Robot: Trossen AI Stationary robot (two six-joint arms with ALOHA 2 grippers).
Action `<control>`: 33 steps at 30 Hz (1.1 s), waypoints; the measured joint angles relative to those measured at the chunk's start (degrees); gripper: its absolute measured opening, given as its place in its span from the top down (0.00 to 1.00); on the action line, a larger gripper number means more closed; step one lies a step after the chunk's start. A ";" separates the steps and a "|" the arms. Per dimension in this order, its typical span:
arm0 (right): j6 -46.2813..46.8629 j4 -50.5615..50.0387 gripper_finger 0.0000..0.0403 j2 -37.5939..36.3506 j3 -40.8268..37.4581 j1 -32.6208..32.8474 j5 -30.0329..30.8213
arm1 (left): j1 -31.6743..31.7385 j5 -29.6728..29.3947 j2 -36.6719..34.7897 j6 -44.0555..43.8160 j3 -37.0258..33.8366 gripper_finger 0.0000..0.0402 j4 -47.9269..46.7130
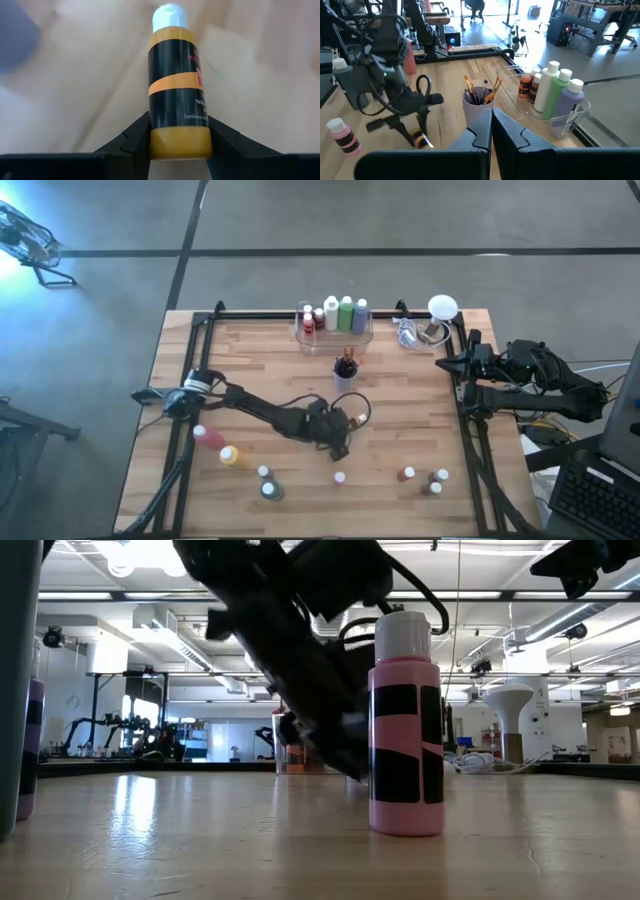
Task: Pick & Place Paint Supplies
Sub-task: Put the yellow black paint bottle into the transparent bin
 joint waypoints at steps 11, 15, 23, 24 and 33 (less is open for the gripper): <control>0.02 0.04 0.98 0.00 0.00 0.00 0.01 | -2.49 14.45 -5.28 -3.28 -0.09 0.62 -18.77; 0.01 0.02 0.98 -0.02 0.00 0.00 0.02 | -3.34 16.79 -5.04 -3.33 -0.23 0.62 -21.48; -0.02 0.04 0.98 -0.02 0.01 0.00 0.00 | -3.47 24.66 -4.71 -4.98 -1.16 0.62 -24.67; 0.01 0.04 0.98 0.00 0.00 0.00 0.01 | -3.47 24.80 -4.71 -5.00 -1.16 0.62 -24.85; 0.01 0.04 0.98 -0.01 0.00 0.00 -0.01 | -3.51 24.89 -4.71 -4.70 -1.22 0.55 -25.13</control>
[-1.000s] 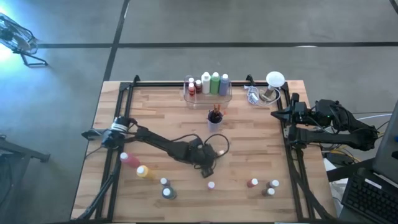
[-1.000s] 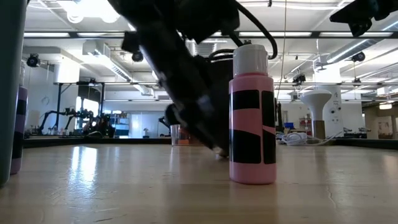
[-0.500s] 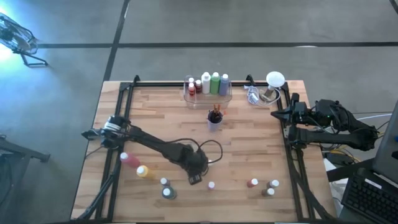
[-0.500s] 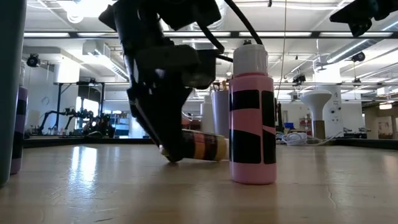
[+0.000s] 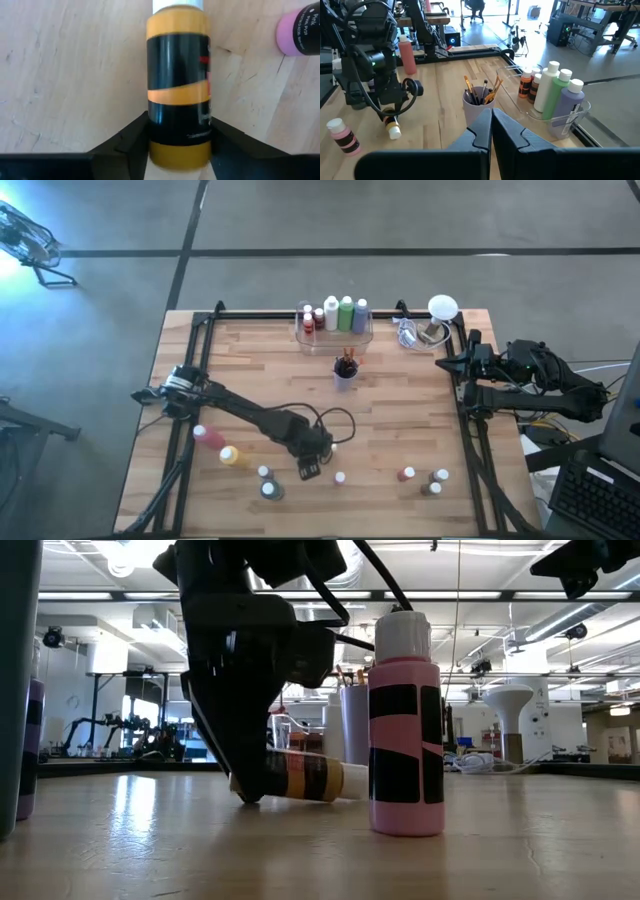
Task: Pick & Place Paint Supplies
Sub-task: Put the yellow black paint bottle into the transparent bin
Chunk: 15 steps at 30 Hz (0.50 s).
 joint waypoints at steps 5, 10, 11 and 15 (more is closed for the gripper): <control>0.02 0.00 0.98 -0.01 0.01 0.00 0.02 | -0.11 -0.19 0.02 -0.11 0.00 0.46 0.21; 0.04 -0.01 0.98 0.01 0.01 0.00 0.01 | 0.24 1.03 -0.86 1.84 0.99 0.44 -0.59; 0.03 0.00 0.98 0.01 0.00 0.00 0.01 | 0.43 1.57 -1.35 2.36 1.54 0.44 -0.85; 0.04 -0.04 0.98 0.01 0.01 0.00 0.02 | 0.75 1.64 -2.33 6.32 4.66 0.44 -2.63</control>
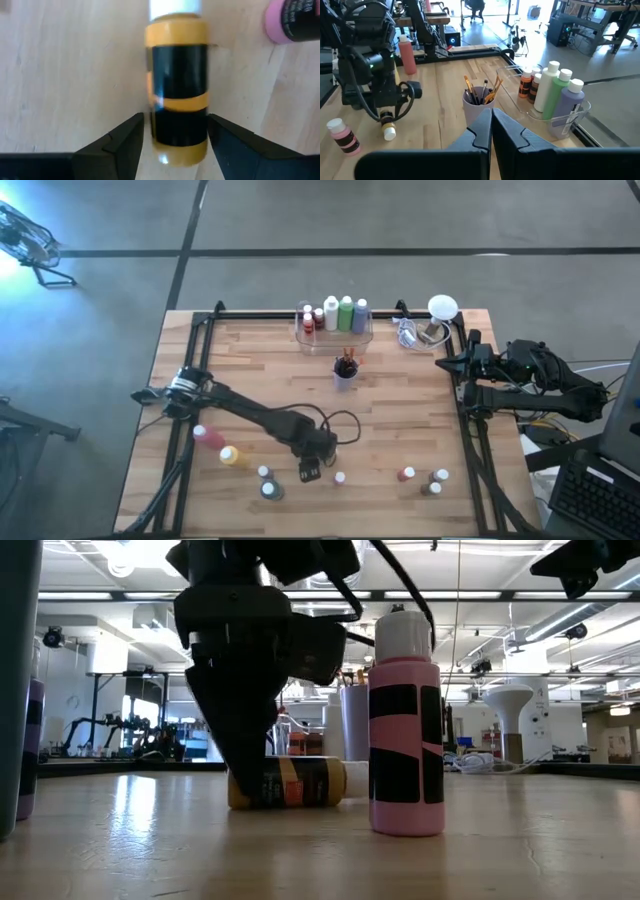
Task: Pick & Place Paint Supplies
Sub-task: Put the yellow black paint bottle into the transparent bin
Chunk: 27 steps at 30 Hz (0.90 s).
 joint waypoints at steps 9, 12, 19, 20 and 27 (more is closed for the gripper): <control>0.01 0.01 0.98 0.00 -0.01 -0.01 -0.01 | 2.20 -0.44 0.45 10.49 10.18 0.45 -3.13; -0.03 0.00 0.98 -0.02 -0.02 0.00 -0.02 | 3.58 -0.77 0.54 11.69 11.68 0.45 -3.58; -0.04 0.03 0.98 -0.01 -0.01 -0.02 -0.01 | 6.27 0.04 0.41 15.64 13.09 0.45 -4.47; -0.05 0.04 0.98 -0.01 -0.01 -0.02 0.00 | 6.53 0.21 0.41 16.34 13.45 0.45 -4.34; -0.01 0.02 0.98 0.00 -0.02 -0.02 -0.02 | 6.67 1.71 0.33 20.96 17.08 0.45 -5.40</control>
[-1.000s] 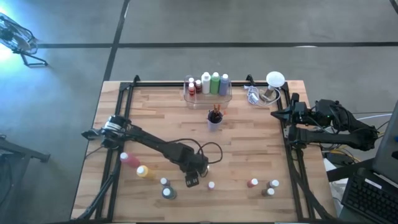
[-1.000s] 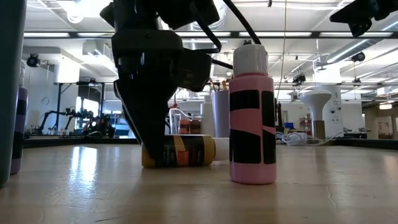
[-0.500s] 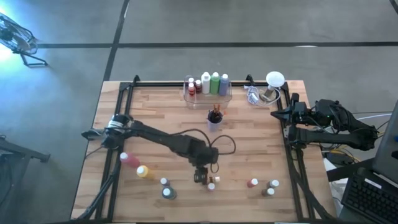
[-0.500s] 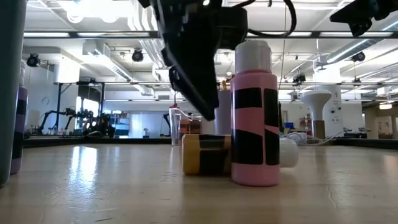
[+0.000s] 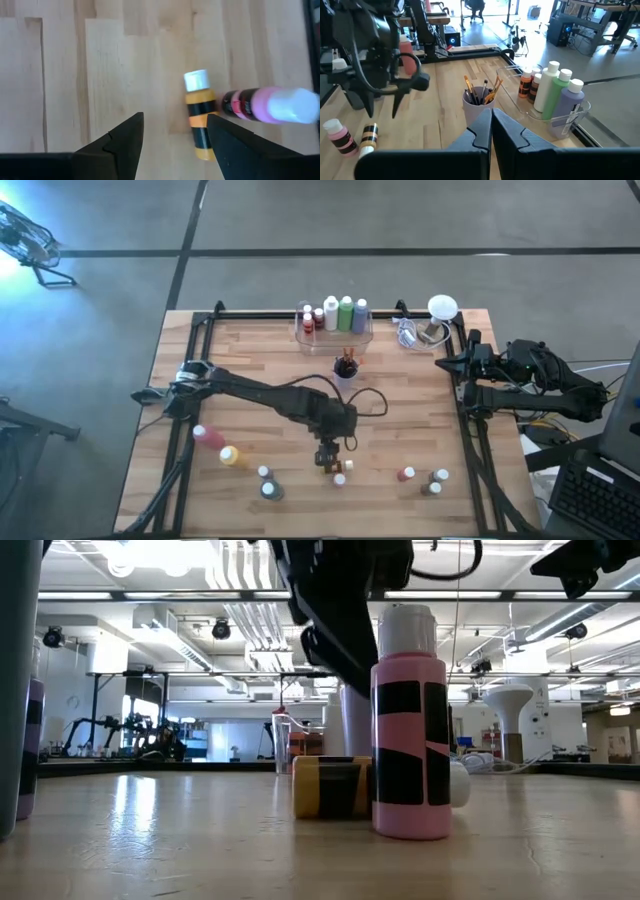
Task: Pick & Place Paint Supplies
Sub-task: Put the yellow black paint bottle into the transparent bin
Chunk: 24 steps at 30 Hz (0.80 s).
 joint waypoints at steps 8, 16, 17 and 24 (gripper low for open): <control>0.00 0.00 0.98 -0.02 0.00 0.00 0.00 | -1.70 0.02 0.69 2.33 6.15 0.45 -1.58; -0.02 0.00 0.98 -0.01 0.01 0.01 0.01 | -1.82 -0.13 8.22 3.34 11.09 0.45 -3.44; 0.02 0.01 0.98 0.00 0.02 0.01 0.02 | -1.92 -0.13 8.92 3.34 11.97 0.45 -3.69; -0.03 0.01 0.98 -0.01 0.01 0.00 0.01 | -3.05 -0.05 11.26 3.25 14.28 0.45 -4.63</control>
